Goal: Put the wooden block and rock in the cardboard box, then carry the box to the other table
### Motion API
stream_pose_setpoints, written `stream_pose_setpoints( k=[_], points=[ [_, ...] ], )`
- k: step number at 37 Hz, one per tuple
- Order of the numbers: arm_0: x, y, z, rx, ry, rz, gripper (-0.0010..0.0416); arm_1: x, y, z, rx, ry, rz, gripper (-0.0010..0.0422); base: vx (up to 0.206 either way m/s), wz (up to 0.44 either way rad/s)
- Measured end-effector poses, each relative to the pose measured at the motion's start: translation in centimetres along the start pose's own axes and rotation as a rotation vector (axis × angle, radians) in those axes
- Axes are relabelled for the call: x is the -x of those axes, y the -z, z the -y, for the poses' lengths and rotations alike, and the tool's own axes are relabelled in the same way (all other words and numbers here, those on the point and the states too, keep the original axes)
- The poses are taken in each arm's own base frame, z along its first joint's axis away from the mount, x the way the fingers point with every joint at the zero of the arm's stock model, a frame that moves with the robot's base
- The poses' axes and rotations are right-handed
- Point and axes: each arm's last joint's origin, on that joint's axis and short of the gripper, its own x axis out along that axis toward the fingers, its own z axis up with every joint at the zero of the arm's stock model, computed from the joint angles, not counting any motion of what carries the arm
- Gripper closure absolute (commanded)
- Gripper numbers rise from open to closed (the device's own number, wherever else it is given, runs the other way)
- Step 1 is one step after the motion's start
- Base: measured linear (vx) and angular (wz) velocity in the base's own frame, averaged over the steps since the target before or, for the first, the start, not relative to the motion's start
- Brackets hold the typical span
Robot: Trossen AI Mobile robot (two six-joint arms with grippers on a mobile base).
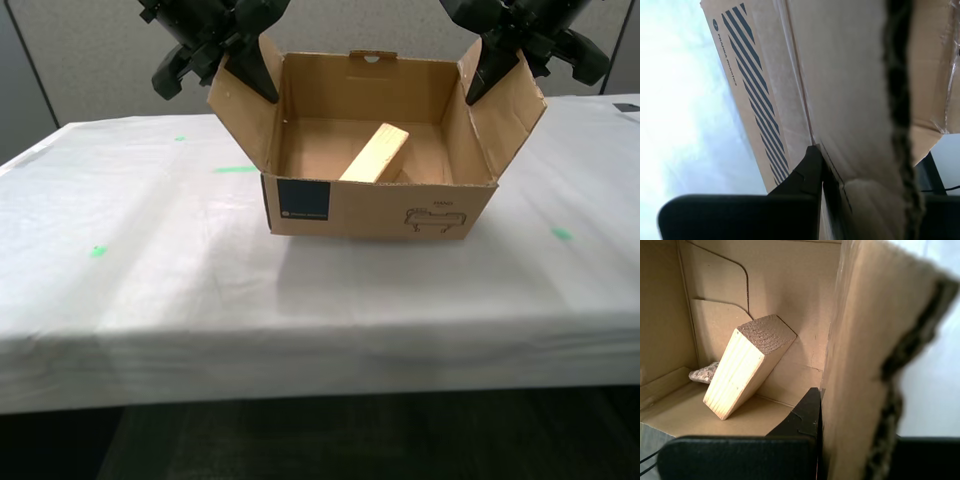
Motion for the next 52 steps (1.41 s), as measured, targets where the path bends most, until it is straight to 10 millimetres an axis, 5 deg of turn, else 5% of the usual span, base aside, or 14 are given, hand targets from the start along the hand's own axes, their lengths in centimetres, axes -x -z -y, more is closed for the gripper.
stream_pose_setpoints(
  k=[23, 40, 52],
  points=[
    [-0.2, 0.1, -0.5, 0.044, -0.008, -0.002, 0.0407, 0.5, 0.2, 0.1, 0.084, -0.033, 0.017, 0.0413, 0.188, -0.013],
    [-1.6, 1.5, -4.6, 0.129, -0.055, -0.067, 0.0407, 1.8, 6.2, -0.8, 0.165, -0.099, 0.013, 0.0413, 0.184, 0.002],
    [-1.9, 2.0, -5.2, 0.116, -0.039, -0.083, 0.0407, 1.8, 7.8, -1.2, 0.187, -0.099, 0.002, 0.0413, 0.104, 0.015]
  ],
)
